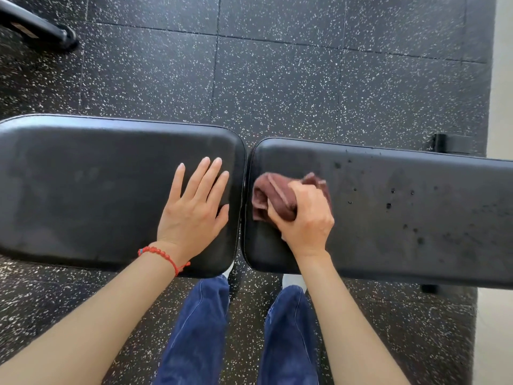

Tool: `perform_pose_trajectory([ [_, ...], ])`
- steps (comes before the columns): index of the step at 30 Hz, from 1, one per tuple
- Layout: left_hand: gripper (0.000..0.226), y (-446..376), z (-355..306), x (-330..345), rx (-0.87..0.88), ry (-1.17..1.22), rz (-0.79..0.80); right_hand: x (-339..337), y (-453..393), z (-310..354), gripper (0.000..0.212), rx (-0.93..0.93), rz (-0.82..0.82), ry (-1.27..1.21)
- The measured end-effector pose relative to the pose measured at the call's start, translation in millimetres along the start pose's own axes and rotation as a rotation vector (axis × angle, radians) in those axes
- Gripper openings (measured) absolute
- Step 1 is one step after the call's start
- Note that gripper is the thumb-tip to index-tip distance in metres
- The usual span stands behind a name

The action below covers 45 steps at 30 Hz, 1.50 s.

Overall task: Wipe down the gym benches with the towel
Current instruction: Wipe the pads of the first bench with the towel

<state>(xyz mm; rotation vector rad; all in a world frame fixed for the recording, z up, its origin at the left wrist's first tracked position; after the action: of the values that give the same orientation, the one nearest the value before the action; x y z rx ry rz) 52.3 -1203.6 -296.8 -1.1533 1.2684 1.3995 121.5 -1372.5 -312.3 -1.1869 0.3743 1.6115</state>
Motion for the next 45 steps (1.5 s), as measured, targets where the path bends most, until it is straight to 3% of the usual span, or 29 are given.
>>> perform_pose_trajectory([
  [4,0.049,-0.5,-0.3,-1.4,-0.003,0.006,-0.026,-25.8,68.5,-12.4,0.037,0.026,0.005,0.011],
  [8,0.049,-0.4,-1.2,-0.9,0.002,-0.001,-0.041,-32.6,82.8,-18.6,0.037,0.006,0.030,0.012],
  [18,0.048,-3.3,-6.8,-2.3,-0.037,0.043,-0.080,-18.1,3.3,-49.2,0.037,0.061,-0.104,0.040],
  [22,0.049,-20.4,-50.2,-6.4,0.004,0.172,-0.136,-12.3,-51.6,-70.2,0.038,0.085,-0.151,0.082],
  [26,0.053,-41.3,-98.7,7.9,0.004,0.294,-0.094,-12.1,-73.5,-82.3,0.040,0.104,-0.124,0.072],
  [32,0.060,-47.4,-121.9,44.1,-0.094,0.311,-0.001,-27.2,-34.4,-87.2,0.037,0.008,-0.053,0.027],
  [40,0.062,-45.3,-122.6,49.6,-0.087,0.289,-0.030,-76.4,74.2,-97.2,0.036,-0.027,0.013,-0.006],
  [45,0.061,-45.4,-122.4,48.3,-0.091,0.287,-0.056,-76.3,70.5,-100.0,0.038,-0.080,0.043,-0.031],
])
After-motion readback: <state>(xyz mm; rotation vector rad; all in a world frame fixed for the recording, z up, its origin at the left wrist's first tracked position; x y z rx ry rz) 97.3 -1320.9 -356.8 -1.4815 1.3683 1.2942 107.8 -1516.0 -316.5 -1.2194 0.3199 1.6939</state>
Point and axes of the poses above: each hand's wrist, its own y-axis away from the middle knuckle, its own x-axis out of the palm, z = x × y, the point moved 7 cm from there along -y, towards the middle knuckle, and after that the axes turned 3 degrees about z, right-handed, at the moved point
